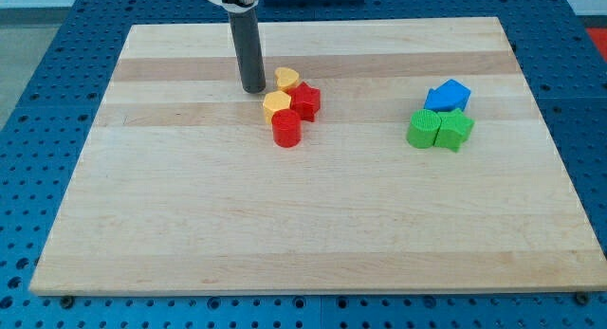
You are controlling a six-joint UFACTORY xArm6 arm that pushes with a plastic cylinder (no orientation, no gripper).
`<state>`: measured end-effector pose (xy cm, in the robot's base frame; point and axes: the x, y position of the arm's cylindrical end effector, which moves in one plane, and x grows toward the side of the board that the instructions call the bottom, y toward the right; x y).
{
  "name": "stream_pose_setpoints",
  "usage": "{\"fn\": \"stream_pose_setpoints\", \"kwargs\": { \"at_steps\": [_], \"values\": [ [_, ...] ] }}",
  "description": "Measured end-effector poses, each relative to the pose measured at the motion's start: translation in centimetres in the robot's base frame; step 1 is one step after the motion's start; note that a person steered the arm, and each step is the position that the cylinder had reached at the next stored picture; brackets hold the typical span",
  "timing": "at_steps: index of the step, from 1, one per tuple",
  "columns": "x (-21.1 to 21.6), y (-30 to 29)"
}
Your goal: Separate the red blocks and hexagon from the heart
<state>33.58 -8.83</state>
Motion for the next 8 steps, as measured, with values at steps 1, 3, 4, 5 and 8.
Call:
{"fn": "stream_pose_setpoints", "kwargs": {
  "at_steps": [1,3,4,5,8],
  "values": [
    [0.0,0.0],
    [-0.1,-0.2],
    [-1.4,-0.2],
    [-4.0,0.3],
    [2.3,10.5]
  ]
}}
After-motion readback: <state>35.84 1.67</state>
